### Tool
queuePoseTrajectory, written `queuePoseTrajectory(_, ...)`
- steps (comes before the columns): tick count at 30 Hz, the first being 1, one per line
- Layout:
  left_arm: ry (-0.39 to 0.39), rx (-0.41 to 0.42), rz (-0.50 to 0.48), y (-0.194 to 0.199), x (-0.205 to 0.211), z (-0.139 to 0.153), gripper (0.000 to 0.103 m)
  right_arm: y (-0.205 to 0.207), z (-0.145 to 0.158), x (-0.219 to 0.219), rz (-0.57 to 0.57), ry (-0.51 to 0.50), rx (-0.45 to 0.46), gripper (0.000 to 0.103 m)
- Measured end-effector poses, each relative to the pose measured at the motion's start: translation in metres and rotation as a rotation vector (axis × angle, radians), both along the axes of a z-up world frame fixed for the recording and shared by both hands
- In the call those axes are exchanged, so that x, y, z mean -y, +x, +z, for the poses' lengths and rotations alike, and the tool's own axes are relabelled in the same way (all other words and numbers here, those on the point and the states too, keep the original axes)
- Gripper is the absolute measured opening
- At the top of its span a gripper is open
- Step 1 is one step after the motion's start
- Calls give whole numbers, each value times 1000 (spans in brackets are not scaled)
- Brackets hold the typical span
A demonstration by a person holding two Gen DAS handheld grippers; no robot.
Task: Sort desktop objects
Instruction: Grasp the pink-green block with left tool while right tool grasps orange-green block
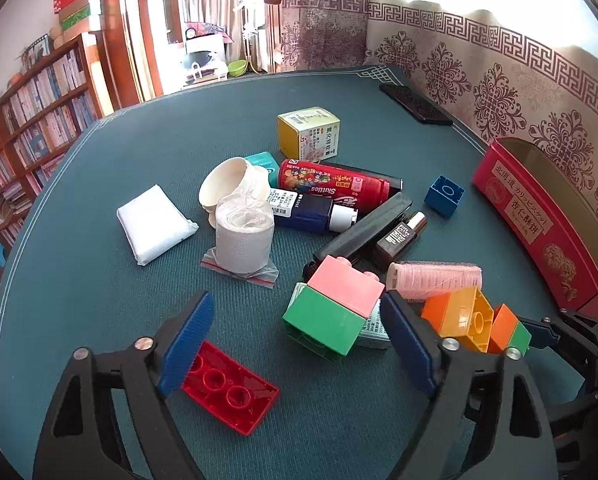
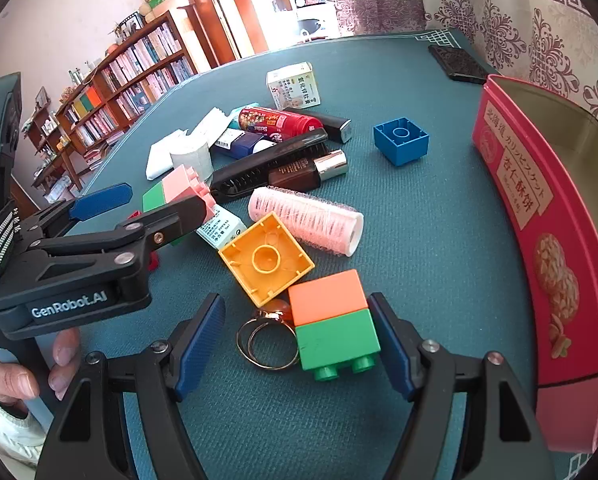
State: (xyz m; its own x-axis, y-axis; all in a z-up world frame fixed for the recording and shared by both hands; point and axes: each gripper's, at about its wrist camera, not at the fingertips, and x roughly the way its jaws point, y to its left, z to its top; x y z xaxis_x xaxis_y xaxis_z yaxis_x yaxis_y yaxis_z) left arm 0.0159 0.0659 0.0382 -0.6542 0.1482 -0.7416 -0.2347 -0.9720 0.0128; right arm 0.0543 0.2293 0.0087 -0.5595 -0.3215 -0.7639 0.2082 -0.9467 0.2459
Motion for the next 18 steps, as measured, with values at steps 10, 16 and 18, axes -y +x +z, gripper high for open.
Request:
queuePoseTrajectory(10, 139, 23, 15, 9, 26, 1, 35, 5, 0, -4, 11, -30, 6, 76)
queuePoseTrajectory(16, 168, -20, 11, 23, 33, 12, 35, 21, 7, -17, -7, -97, -12, 74)
queuePoseTrajectory(18, 174, -24, 5, 26, 33, 14, 35, 26, 9, -21, -24, -117, -17, 70)
